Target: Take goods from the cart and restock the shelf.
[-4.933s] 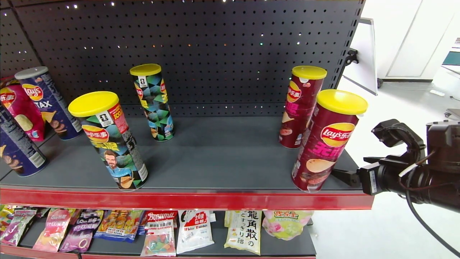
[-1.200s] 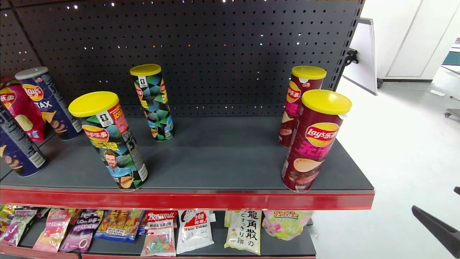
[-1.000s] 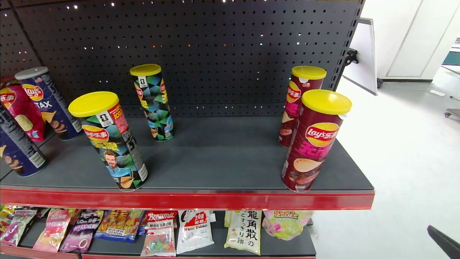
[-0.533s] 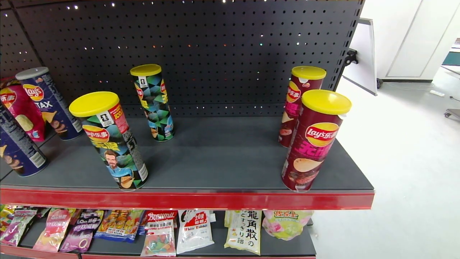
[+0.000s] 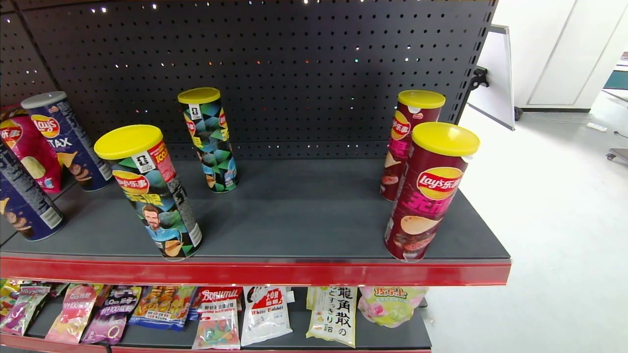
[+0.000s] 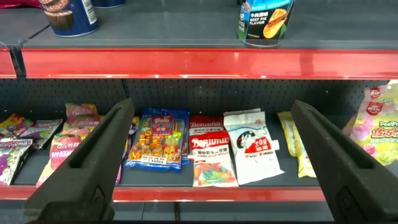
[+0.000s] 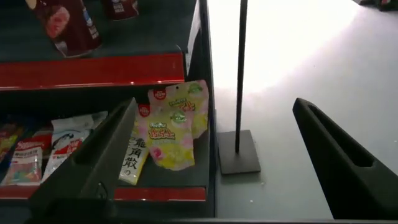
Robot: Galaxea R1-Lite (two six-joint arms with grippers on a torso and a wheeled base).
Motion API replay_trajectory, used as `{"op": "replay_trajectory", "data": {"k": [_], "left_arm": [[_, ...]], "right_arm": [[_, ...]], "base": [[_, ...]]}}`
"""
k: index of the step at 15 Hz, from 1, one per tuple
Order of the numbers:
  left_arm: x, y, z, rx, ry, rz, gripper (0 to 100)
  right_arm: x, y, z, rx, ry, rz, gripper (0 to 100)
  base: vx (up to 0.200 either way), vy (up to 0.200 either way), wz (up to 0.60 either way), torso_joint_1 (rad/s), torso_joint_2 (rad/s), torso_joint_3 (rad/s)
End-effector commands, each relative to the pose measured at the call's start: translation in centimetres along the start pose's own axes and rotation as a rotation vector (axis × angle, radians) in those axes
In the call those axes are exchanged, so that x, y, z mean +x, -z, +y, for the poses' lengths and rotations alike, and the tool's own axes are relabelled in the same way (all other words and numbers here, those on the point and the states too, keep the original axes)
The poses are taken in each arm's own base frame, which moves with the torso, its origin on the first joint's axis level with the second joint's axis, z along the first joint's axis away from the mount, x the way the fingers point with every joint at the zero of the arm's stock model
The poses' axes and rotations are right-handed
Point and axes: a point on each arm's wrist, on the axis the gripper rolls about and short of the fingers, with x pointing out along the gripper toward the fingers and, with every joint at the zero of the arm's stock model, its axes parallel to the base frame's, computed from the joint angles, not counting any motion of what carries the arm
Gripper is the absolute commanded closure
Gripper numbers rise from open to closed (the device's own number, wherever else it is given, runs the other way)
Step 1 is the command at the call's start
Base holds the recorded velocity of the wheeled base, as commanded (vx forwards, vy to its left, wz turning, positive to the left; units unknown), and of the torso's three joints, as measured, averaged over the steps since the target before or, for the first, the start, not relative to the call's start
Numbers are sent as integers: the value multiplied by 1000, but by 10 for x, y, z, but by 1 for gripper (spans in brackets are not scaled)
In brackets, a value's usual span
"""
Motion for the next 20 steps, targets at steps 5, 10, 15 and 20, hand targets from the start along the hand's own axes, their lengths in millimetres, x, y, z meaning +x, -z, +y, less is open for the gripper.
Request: {"op": "replay_trajectory", "data": {"k": [5,10,15,20], "left_arm": [[0,0,0,-1,0,-1,0],[0,0,0,-1,0,-1,0],[0,0,0,2,2,-1,0],[0,0,0,2,0,-1,0]], "right_arm": [[1,3,1,-139,-53,-10,0],[1,7,-1,-76,40,28,0],[1,7,-1,-76,40,28,0],[1,7,-1,-76,37,28,0]], "base": [[0,0,0,0,0,0],[0,0,0,0,0,0],[0,0,0,0,0,0],[0,0,0,0,0,0]]}}
